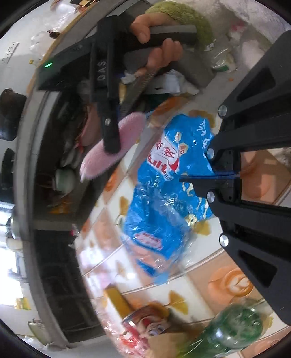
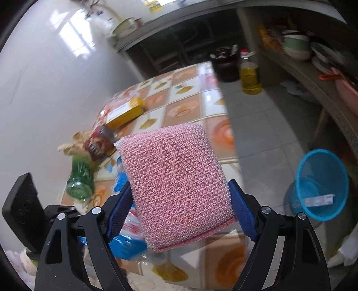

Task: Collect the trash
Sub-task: 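Carry the blue snack bag with the left tool while the right tool carries the pink sponge toward the wastebasket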

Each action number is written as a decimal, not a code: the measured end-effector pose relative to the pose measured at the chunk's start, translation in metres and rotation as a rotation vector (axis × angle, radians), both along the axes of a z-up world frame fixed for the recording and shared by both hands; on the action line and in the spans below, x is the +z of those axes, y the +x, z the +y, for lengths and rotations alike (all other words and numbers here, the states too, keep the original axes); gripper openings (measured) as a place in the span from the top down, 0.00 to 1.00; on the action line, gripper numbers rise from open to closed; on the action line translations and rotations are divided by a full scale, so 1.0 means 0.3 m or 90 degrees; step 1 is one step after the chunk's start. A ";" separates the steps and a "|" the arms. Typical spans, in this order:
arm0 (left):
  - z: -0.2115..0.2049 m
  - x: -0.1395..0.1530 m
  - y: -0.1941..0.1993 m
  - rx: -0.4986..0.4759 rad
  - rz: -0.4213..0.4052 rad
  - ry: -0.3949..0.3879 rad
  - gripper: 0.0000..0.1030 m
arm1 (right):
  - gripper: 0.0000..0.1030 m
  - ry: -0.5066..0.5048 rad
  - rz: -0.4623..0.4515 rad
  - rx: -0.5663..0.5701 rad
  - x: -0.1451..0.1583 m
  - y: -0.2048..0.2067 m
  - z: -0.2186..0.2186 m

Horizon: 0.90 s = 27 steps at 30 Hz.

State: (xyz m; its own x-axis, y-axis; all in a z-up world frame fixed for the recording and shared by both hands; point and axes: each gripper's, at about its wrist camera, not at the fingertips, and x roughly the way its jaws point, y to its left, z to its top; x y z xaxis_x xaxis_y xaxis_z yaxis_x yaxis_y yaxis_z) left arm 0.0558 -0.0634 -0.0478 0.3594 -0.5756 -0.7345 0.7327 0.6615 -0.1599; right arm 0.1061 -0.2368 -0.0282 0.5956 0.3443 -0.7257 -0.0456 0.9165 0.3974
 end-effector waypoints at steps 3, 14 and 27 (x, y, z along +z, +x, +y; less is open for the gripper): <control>0.006 -0.007 -0.026 -0.011 0.001 -0.003 0.76 | 0.24 -0.050 0.007 0.026 -0.022 0.017 0.060; 0.115 0.111 -0.084 -0.087 0.008 -0.118 0.22 | 0.24 -0.081 0.035 0.053 -0.085 0.040 0.110; -0.026 -0.007 0.027 -0.049 -0.065 0.073 0.19 | 0.23 0.015 0.031 0.037 -0.071 0.029 0.042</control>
